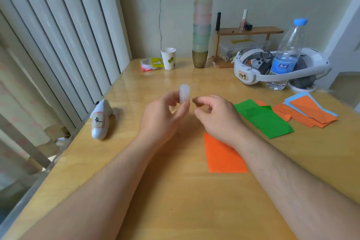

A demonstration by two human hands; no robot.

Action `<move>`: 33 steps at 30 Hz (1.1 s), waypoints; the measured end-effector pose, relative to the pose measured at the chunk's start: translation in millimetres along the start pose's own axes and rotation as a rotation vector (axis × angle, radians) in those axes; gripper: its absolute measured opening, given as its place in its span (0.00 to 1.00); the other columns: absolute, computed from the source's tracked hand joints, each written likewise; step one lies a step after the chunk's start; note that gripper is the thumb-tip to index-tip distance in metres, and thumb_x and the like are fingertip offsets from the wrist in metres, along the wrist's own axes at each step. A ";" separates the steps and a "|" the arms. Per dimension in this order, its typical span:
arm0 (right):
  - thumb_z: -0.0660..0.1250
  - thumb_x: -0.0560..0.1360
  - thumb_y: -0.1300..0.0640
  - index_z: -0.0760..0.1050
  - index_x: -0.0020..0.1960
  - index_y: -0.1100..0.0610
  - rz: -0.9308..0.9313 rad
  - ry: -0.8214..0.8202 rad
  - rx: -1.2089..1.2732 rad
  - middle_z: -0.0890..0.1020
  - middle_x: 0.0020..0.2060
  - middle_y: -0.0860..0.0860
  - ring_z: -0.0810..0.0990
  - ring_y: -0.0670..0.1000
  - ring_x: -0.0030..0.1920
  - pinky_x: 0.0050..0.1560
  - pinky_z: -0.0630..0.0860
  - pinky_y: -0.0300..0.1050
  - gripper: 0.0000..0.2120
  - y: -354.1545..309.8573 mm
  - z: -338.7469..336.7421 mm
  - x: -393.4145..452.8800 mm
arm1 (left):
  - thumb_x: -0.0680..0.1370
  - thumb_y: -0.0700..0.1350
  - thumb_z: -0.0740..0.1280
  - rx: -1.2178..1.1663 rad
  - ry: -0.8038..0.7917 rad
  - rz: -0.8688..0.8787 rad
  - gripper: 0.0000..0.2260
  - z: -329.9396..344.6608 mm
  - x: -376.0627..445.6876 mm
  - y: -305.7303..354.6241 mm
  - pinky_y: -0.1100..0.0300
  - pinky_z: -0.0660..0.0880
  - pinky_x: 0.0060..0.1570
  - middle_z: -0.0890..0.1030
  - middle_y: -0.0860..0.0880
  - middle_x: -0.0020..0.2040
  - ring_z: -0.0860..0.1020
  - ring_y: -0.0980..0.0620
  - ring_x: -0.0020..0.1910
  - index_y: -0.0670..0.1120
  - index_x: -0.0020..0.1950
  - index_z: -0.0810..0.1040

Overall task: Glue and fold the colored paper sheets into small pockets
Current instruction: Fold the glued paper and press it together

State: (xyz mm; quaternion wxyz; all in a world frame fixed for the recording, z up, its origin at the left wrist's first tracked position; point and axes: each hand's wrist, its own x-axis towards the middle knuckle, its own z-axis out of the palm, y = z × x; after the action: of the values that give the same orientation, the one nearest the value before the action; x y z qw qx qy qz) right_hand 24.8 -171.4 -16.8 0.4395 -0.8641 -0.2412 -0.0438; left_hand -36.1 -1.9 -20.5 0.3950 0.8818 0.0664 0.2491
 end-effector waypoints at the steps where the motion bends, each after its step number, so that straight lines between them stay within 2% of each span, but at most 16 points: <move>1: 0.71 0.79 0.53 0.84 0.62 0.47 -0.041 0.010 -0.103 0.81 0.51 0.40 0.73 0.40 0.42 0.51 0.70 0.38 0.13 1.8 -0.5 0.4 | 0.79 0.59 0.68 0.076 0.029 -0.006 0.09 -3.1 1.3 -2.0 0.56 0.77 0.52 0.84 0.63 0.49 0.80 0.62 0.52 0.59 0.57 0.82; 3: 0.72 0.78 0.53 0.84 0.61 0.47 -0.053 0.008 -0.147 0.83 0.51 0.41 0.73 0.37 0.41 0.50 0.66 0.34 0.12 6.4 -2.9 0.7 | 0.77 0.60 0.69 0.186 0.082 -0.027 0.09 -8.4 4.3 -8.0 0.54 0.78 0.52 0.84 0.63 0.48 0.79 0.60 0.51 0.60 0.55 0.83; 6: 0.73 0.77 0.52 0.86 0.58 0.47 0.000 0.006 -0.143 0.84 0.47 0.39 0.73 0.31 0.39 0.49 0.67 0.33 0.10 15.8 -7.2 1.0 | 0.76 0.61 0.71 0.259 0.087 -0.077 0.10 -14.1 7.0 -16.1 0.57 0.77 0.49 0.83 0.63 0.43 0.79 0.59 0.48 0.59 0.53 0.84; 12: 0.73 0.77 0.53 0.86 0.54 0.46 0.024 0.001 -0.112 0.83 0.42 0.37 0.75 0.35 0.38 0.45 0.69 0.34 0.07 24.0 -12.6 -2.4 | 0.75 0.57 0.73 0.233 0.094 -0.128 0.09 -11.5 3.6 -16.0 0.61 0.74 0.43 0.82 0.60 0.40 0.79 0.64 0.42 0.54 0.49 0.81; 16: 0.73 0.77 0.53 0.86 0.52 0.45 0.043 0.013 -0.060 0.84 0.42 0.37 0.75 0.37 0.36 0.42 0.70 0.31 0.06 26.9 -13.1 -4.1 | 0.74 0.56 0.74 0.242 0.079 -0.133 0.10 -13.0 -0.2 -15.8 0.72 0.68 0.38 0.80 0.61 0.40 0.77 0.68 0.40 0.54 0.51 0.79; 18: 0.73 0.77 0.54 0.86 0.51 0.45 0.075 0.029 0.054 0.84 0.43 0.39 0.74 0.39 0.33 0.40 0.73 0.35 0.06 26.2 -13.5 -5.1 | 0.74 0.56 0.74 0.235 0.072 -0.130 0.12 -13.1 -1.4 -17.0 0.70 0.69 0.39 0.80 0.61 0.41 0.77 0.66 0.42 0.53 0.53 0.78; 20: 0.74 0.77 0.56 0.86 0.51 0.46 0.101 0.056 0.149 0.84 0.44 0.41 0.73 0.39 0.33 0.39 0.73 0.35 0.06 25.4 -22.0 -4.5 | 0.73 0.56 0.76 0.222 0.067 -0.123 0.17 -12.7 -3.3 -17.9 0.63 0.72 0.43 0.80 0.59 0.44 0.79 0.61 0.44 0.52 0.56 0.76; 22: 0.73 0.77 0.57 0.85 0.51 0.46 0.118 0.107 0.138 0.84 0.45 0.41 0.76 0.39 0.37 0.42 0.74 0.36 0.07 27.2 -41.7 -0.5 | 0.71 0.57 0.78 0.191 0.070 -0.125 0.23 -12.6 -6.4 -17.7 0.58 0.75 0.47 0.79 0.55 0.47 0.78 0.59 0.45 0.51 0.58 0.72; 25: 0.73 0.77 0.56 0.83 0.52 0.45 0.200 0.169 -0.004 0.82 0.47 0.43 0.81 0.47 0.48 0.45 0.74 0.42 0.07 41.3 -85.3 5.3 | 0.71 0.59 0.79 0.136 0.118 -0.130 0.27 -12.8 -11.4 -14.0 0.54 0.75 0.50 0.74 0.52 0.53 0.75 0.56 0.49 0.51 0.59 0.67; 27: 0.74 0.76 0.51 0.81 0.54 0.43 0.285 0.140 -0.254 0.81 0.50 0.45 0.80 0.51 0.53 0.51 0.73 0.45 0.08 61.3 -109.0 0.5 | 0.74 0.57 0.76 0.132 0.212 -0.058 0.24 -12.5 -14.1 -10.3 0.51 0.75 0.53 0.72 0.52 0.55 0.73 0.53 0.51 0.50 0.59 0.67; 29: 0.73 0.74 0.44 0.78 0.53 0.40 0.351 0.110 -0.458 0.79 0.54 0.49 0.77 0.57 0.59 0.59 0.73 0.49 0.09 82.1 -120.5 -11.0 | 0.76 0.52 0.75 0.108 0.295 0.075 0.20 -10.8 -17.6 -5.3 0.52 0.74 0.54 0.71 0.52 0.53 0.71 0.54 0.51 0.47 0.59 0.69; 31: 0.74 0.73 0.39 0.75 0.55 0.39 0.392 0.086 -0.519 0.77 0.58 0.52 0.75 0.61 0.63 0.65 0.70 0.52 0.14 93.5 -122.1 -21.6 | 0.77 0.47 0.74 0.114 0.312 0.236 0.16 -5.5 -22.2 2.1 0.55 0.72 0.52 0.71 0.51 0.51 0.70 0.55 0.50 0.45 0.59 0.71; 33: 0.77 0.72 0.40 0.75 0.59 0.42 0.399 0.076 -0.514 0.75 0.59 0.52 0.74 0.60 0.63 0.64 0.70 0.51 0.19 96.9 -121.3 -24.8 | 0.77 0.44 0.72 0.159 0.254 0.418 0.13 1.6 -27.0 9.7 0.58 0.70 0.50 0.71 0.51 0.50 0.72 0.52 0.49 0.43 0.56 0.72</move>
State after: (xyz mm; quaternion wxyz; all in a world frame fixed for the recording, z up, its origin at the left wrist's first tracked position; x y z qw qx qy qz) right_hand 63.7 -323.6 -21.5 0.2157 -0.9748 -0.0317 -0.0483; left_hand -59.5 -18.0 -24.8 0.2529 0.8662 -0.0488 0.4282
